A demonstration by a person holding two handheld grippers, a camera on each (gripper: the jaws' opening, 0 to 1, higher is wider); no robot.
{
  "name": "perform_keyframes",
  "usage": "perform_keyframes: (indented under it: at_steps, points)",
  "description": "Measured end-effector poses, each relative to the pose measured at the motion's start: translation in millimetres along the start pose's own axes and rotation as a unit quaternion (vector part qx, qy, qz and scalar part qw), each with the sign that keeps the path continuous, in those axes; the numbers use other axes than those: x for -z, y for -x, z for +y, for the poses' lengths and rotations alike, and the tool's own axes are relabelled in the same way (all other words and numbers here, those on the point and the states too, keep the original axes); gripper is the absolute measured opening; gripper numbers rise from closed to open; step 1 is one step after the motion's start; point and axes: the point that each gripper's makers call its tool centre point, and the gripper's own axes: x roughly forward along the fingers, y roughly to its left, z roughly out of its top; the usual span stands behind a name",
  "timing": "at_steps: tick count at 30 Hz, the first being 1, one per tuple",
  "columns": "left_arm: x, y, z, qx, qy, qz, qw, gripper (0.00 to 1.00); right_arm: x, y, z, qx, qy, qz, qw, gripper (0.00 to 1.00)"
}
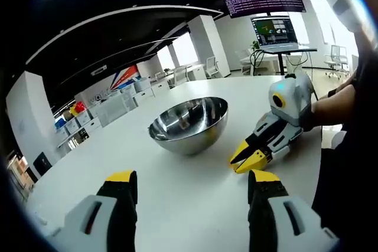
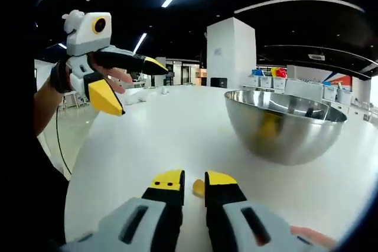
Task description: Pick up the QQ candy scattered on the table and place it into the stainless steel bowl on the table
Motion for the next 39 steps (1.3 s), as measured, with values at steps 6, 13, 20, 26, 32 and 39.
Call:
perform_keyframes:
  at_steps: [6,13,20,26,32,39]
  points:
    - [-3.5,-0.9,2.2,-0.001,0.000,-0.006,1.0000,0.76,0.9,-3.3,2.5,-0.002,0.015,-0.005,0.9999,0.12]
    - [-4.2,-1.1,3.0,-0.003,0.000,-0.009,1.0000,0.76,1.9,-6.3,2.5,0.006,0.065,-0.012,0.9978,0.13]
    - [-3.3,-0.8,3.3,-0.005,0.001,-0.008,1.0000,0.76,2.2,-5.8,-3.5,0.020,0.083,-0.013,0.9963,0.07]
    - [-3.6,-1.5,1.9,-0.004,0.000,-0.007,1.0000,0.76,3.0,-5.5,-1.7,0.022,0.103,-0.014,0.9943,0.07]
    - [-3.2,-1.8,1.6,-0.006,-0.001,-0.005,1.0000,0.75,3.6,-3.7,-1.0,0.026,0.134,-0.014,0.9905,0.05]
    - [-4.3,-1.9,0.9,-0.005,-0.002,-0.006,1.0000,0.75,2.0,-1.2,-2.0,0.023,0.119,-0.011,0.9926,0.04]
